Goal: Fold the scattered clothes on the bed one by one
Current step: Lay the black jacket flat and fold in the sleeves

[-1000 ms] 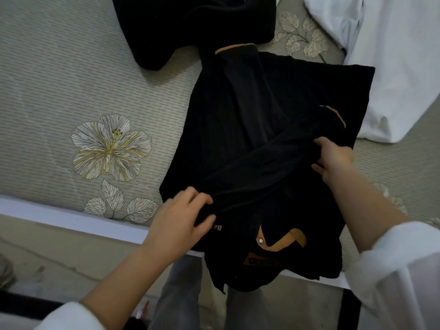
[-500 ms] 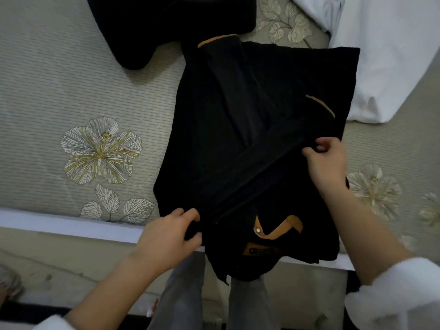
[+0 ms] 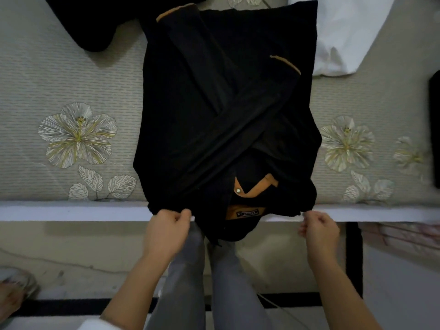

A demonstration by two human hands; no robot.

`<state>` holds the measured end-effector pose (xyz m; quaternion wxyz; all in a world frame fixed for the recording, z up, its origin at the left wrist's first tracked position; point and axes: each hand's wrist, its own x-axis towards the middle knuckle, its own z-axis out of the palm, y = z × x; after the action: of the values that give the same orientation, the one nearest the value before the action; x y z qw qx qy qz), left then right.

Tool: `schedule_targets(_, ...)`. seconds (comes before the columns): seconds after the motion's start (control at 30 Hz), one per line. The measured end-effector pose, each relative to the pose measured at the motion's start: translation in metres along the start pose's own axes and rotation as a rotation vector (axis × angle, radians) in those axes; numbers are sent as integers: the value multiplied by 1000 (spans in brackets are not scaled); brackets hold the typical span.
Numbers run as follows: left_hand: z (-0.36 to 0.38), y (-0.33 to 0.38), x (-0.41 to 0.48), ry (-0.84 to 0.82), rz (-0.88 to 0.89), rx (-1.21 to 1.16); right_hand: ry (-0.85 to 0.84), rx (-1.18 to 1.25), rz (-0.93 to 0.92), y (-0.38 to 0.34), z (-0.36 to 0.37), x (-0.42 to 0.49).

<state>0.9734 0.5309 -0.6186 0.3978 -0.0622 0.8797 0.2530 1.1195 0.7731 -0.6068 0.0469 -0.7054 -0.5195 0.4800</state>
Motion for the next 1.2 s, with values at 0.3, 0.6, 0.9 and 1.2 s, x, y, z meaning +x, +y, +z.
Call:
schedule_targets(0.3, 68, 3, 5, -83, -301, -662, -454, 385, 410, 26, 25, 8)
schedule_targets(0.6, 81, 2, 1, 23, -410, -904, -590, 522, 341, 24, 14, -2)
schedule_targets(0.9, 82, 16, -21, -210, -349, -921, -656, 347, 344, 21, 24, 2)
schedule_targets(1.2, 45, -13, -62, -574, -471, -672, -674, 163, 434, 47, -6, -15)
